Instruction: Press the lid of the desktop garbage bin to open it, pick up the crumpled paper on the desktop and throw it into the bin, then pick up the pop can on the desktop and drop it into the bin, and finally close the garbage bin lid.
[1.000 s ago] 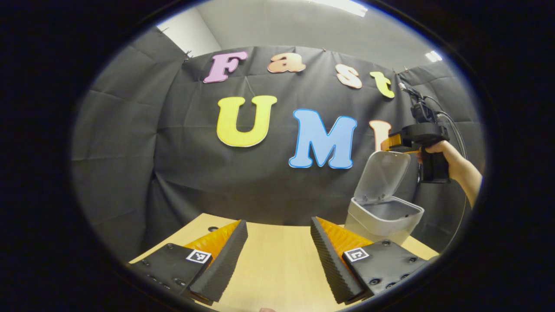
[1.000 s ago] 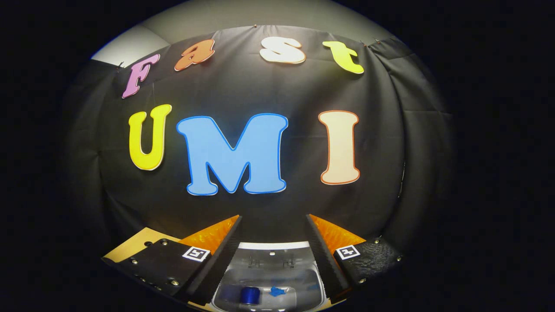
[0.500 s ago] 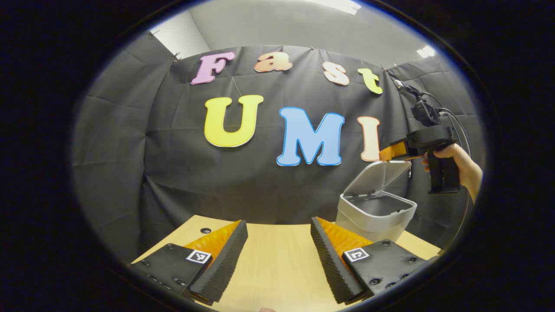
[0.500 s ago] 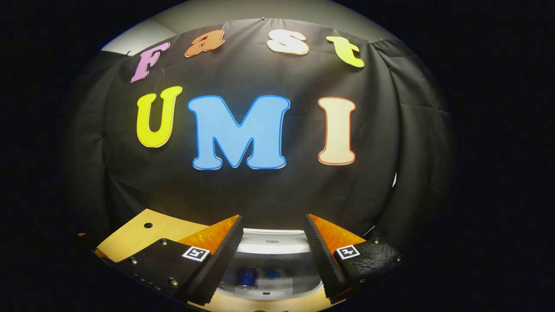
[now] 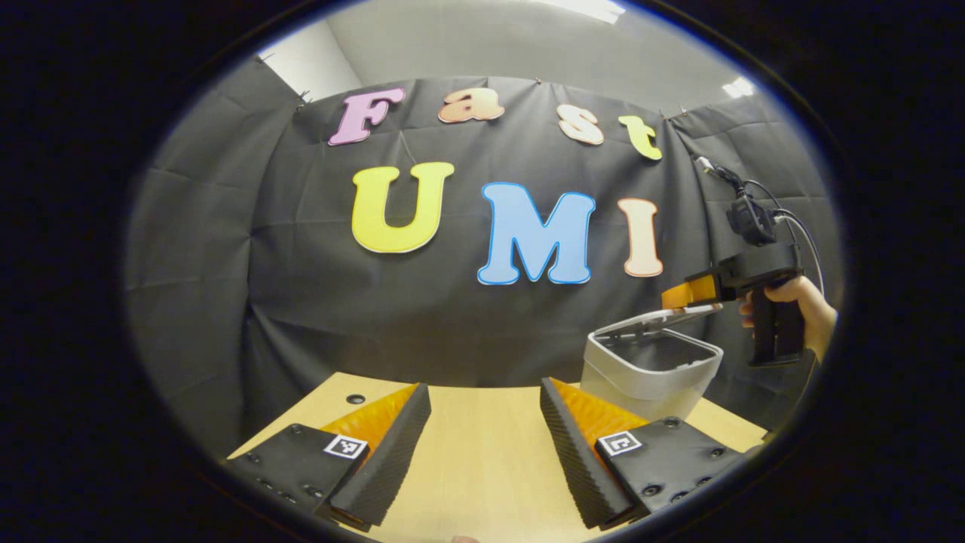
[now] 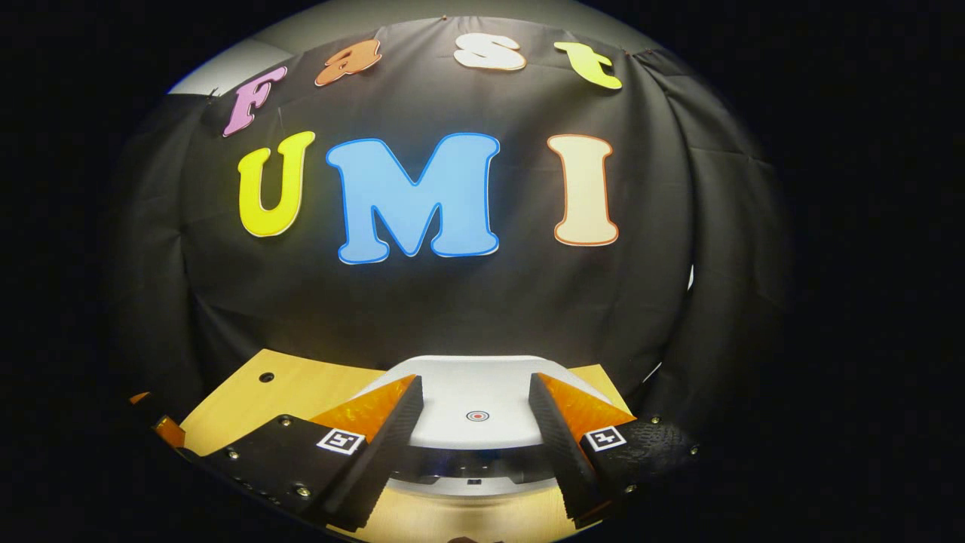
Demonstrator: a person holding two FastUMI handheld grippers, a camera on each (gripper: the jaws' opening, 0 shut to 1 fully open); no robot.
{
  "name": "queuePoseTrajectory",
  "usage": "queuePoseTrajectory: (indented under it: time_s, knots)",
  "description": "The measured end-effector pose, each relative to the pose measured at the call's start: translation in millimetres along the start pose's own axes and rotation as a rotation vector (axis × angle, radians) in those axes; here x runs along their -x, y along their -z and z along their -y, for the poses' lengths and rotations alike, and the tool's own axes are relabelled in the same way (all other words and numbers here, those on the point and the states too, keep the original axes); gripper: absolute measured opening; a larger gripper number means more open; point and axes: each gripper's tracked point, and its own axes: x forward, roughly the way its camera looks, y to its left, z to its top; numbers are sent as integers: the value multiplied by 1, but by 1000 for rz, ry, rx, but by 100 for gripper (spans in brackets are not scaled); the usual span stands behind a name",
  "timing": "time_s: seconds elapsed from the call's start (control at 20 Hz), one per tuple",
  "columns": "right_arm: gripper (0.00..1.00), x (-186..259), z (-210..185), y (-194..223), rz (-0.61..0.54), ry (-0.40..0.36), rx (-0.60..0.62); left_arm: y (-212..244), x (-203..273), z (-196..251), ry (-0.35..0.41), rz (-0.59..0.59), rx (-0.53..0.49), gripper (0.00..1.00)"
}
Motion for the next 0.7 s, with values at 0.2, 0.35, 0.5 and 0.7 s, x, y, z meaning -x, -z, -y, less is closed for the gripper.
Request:
queuePoseTrajectory:
  time_s: [0.2, 0.35, 0.5, 0.7]
  knots:
    - [90, 1, 0, 21, -28, -3, -16, 2, 0, -1, -3, -6, 7, 95]
    - [90, 3, 1, 31, -26, 6, -1, 1, 0, -2, -6, -5, 2, 95]
    - [95, 5, 2, 38, -14, 16, 7, 1, -1, 0, -1, -5, 1, 95]
    - [96, 6, 0, 51, -24, 22, 11, 2, -5, 3, 9, -9, 9, 95]
